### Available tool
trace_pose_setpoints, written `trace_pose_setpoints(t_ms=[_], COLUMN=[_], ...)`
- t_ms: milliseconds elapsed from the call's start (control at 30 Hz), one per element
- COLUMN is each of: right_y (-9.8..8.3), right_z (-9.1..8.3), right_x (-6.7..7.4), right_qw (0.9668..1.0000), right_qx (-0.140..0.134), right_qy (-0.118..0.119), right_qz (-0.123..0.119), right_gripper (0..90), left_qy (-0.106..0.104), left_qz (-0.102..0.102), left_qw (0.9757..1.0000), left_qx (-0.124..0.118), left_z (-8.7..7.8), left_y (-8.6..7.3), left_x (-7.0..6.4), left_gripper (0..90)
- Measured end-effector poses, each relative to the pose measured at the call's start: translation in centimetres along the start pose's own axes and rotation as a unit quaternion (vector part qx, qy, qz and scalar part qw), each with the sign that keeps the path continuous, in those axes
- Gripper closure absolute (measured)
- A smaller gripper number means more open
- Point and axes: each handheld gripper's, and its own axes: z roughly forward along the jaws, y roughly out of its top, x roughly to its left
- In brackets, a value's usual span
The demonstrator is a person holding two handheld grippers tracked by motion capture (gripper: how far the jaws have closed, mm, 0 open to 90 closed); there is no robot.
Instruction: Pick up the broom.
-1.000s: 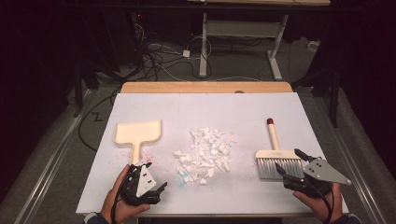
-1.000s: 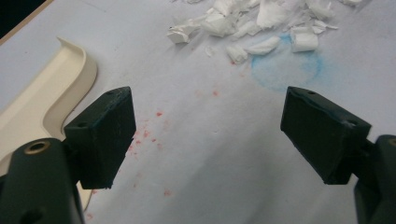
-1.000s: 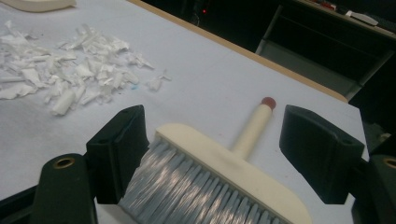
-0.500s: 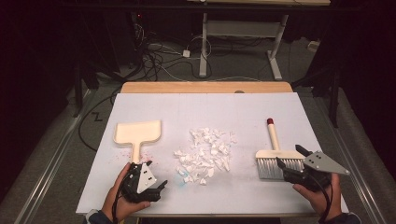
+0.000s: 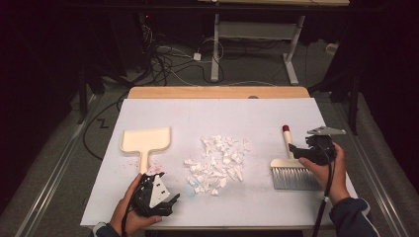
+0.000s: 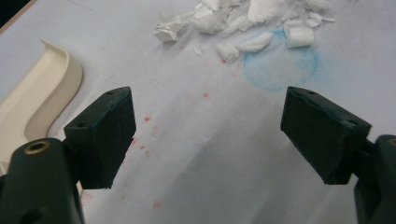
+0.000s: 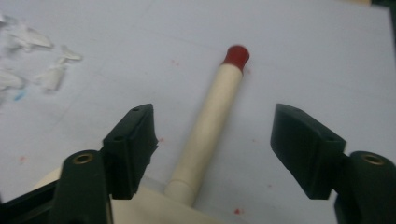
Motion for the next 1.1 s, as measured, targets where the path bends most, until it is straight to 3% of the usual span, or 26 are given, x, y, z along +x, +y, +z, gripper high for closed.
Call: trace_pose_setpoints(t_ms=[67,100,133,167,200,233,267,333,400,600,767,900,933,1033,1100], right_y=[0.1,0.1,0.3,0.3,0.3,0.3,0.7,0.8,0.9,0.5,0.4,0.5,0.6,0.6,0.7], right_z=[1.7,1.7,3.0,3.0,4.4,4.4,4.7,4.8,4.9,4.8,4.6,3.5,2.6,1.5,-0.5], right_x=[0.0,0.0,0.1,0.1,0.5,0.5,1.0,1.3,2.0,1.7,1.8,1.5,1.5,1.6,1.8], right_qw=[0.9991,0.9991,0.9970,0.9970,0.9937,0.9937,0.9941,0.9943,0.9957,0.9965,0.9971,0.9987,0.9993,0.9995,0.9982], right_qx=[0.039,0.039,0.072,0.072,0.106,0.106,0.104,0.102,0.091,0.076,0.069,0.036,0.011,-0.010,-0.047], right_qy=[0.015,0.015,0.010,0.010,0.005,0.005,-0.009,-0.009,-0.002,0.024,0.020,0.016,0.024,0.026,0.038], right_qz=[0.012,0.012,0.028,0.028,0.036,0.036,0.028,0.029,0.019,0.027,0.024,0.033,0.027,0.016,0.005], right_gripper=[34.7,34.7,40.9,40.9,41.5,41.5,46.0,51.0,68.2,70.9,71.1,71.1,71.1,71.1,71.1], left_qy=[-0.002,-0.002,-0.003,-0.004,-0.005,-0.005,-0.006,-0.009,-0.012,-0.013,-0.011,-0.008,-0.007,-0.006,-0.005], left_qz=[-0.002,-0.002,-0.002,-0.002,0.002,0.002,0.003,0.004,0.005,0.006,0.006,0.001,0.000,0.000,0.001], left_qw=[1.0000,1.0000,1.0000,1.0000,1.0000,1.0000,1.0000,0.9999,0.9999,0.9999,0.9999,1.0000,1.0000,1.0000,1.0000], left_qx=[0.001,0.002,0.002,0.004,0.005,0.005,0.005,0.006,0.008,0.006,0.004,0.001,0.001,0.001,0.001], left_z=[0.0,0.0,0.1,0.1,0.1,0.1,0.1,0.1,0.2,0.0,0.0,-0.1,-0.2,-0.2,-0.3], left_y=[-0.2,-0.2,-0.2,-0.2,-0.3,-0.3,-0.3,-0.3,-0.2,-0.2,-0.1,-0.2,-0.2,-0.2,-0.2], left_x=[0.0,0.0,0.0,0.0,-0.1,-0.1,-0.2,-0.2,-0.3,-0.3,-0.2,0.1,0.1,0.1,0.0], left_gripper=[16.9,16.9,16.9,16.9,16.9,16.9,16.9,16.9,16.9,16.9,16.9,16.9,16.9,16.9,16.9])
